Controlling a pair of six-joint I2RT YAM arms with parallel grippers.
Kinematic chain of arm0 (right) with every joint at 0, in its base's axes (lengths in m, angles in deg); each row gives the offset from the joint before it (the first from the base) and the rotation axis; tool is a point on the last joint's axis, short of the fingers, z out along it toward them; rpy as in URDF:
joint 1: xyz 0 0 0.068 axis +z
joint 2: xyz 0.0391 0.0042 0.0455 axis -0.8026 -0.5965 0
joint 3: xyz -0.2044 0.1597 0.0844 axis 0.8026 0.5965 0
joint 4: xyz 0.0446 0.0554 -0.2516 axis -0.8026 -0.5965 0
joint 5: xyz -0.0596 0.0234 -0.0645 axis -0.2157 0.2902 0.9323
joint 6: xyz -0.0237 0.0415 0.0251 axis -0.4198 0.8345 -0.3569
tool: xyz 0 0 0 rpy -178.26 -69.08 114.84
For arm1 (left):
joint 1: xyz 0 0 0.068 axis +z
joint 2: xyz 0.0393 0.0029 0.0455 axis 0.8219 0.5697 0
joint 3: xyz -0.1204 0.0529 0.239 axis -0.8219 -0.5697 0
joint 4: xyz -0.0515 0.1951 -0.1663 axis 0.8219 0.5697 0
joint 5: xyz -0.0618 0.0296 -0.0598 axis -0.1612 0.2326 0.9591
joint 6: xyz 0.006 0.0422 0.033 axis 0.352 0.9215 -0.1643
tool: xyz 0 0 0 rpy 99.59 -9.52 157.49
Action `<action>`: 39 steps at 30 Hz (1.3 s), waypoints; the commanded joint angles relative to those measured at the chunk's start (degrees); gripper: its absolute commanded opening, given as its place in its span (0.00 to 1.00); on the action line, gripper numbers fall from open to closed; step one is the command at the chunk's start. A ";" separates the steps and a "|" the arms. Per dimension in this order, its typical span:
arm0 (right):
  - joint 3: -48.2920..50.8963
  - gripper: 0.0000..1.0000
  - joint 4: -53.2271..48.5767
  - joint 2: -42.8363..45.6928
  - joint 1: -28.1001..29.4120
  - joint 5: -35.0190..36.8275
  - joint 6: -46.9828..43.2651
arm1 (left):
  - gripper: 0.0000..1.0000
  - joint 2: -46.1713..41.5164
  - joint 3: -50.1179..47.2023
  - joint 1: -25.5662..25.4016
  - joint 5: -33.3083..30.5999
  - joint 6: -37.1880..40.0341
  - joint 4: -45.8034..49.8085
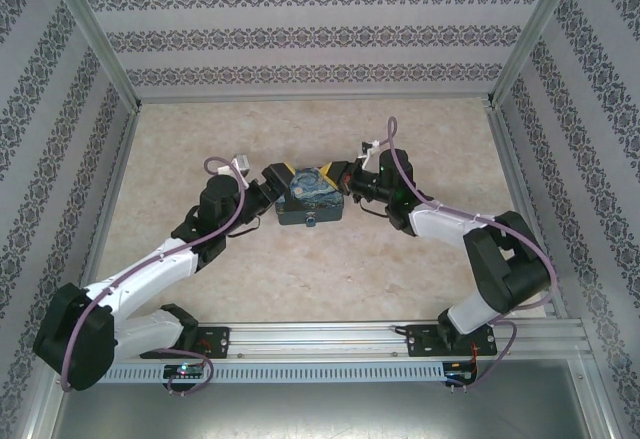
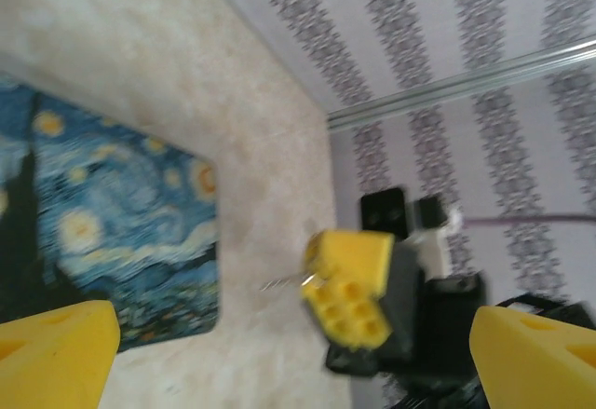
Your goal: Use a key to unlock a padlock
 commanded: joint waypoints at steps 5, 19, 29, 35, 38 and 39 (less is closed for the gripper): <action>-8.47 0.00 -0.42 -8.95 -2.37 -4.59 -1.56 | 1.00 1.86 2.05 -6.68 -3.49 9.91 12.87; -24.21 0.00 -4.77 -24.26 -4.98 -9.15 -1.27 | 1.00 16.71 7.37 -17.48 -10.71 19.39 13.60; -28.70 0.00 -9.66 -28.78 -4.78 -9.01 -2.80 | 1.00 21.21 8.70 -22.03 -16.98 21.22 14.05; -28.31 0.00 -15.29 -27.64 -3.70 -7.87 -7.02 | 1.00 21.18 6.05 -23.25 -21.86 21.06 11.72; -27.76 0.00 -17.43 -27.01 -3.43 -7.14 -8.63 | 1.00 22.09 5.99 -23.85 -22.68 21.74 10.24; -27.37 0.00 -17.50 -26.90 -3.28 -7.00 -8.77 | 1.00 22.51 6.11 -23.90 -22.52 21.79 9.93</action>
